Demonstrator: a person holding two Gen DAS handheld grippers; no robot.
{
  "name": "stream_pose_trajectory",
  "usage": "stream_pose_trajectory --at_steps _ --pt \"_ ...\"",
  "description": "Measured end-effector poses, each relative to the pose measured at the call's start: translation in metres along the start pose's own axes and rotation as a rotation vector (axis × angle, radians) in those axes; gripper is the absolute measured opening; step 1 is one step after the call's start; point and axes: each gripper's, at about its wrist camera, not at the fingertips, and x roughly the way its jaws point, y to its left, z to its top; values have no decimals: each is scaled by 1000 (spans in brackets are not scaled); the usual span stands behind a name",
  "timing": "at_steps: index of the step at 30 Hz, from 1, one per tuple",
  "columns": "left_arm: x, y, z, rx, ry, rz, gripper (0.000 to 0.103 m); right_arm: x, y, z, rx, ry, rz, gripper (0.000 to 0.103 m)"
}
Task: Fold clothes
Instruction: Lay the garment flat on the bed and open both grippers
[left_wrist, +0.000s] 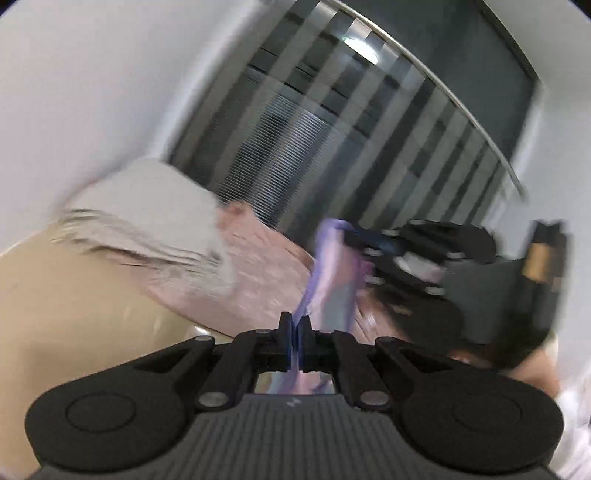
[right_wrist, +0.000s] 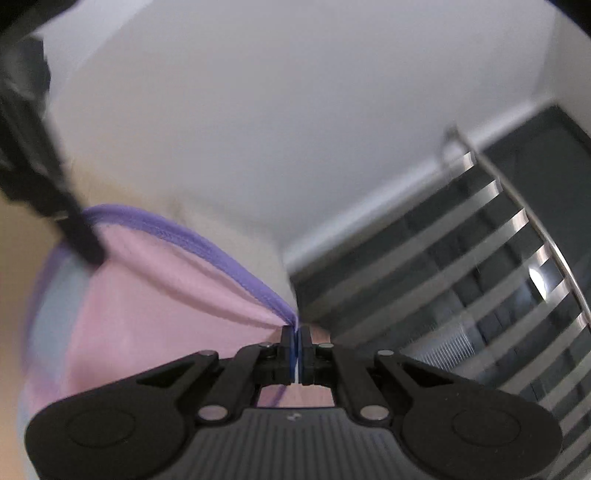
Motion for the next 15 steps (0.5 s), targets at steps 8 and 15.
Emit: stream_pose_trajectory --at_steps 8,15 --pt "-20 121 -42 -255 125 429 7 140 73 69 34 -26 343 21" --pt "-10 81 -55 -102 150 296 51 102 30 -9 377 144 541 48"
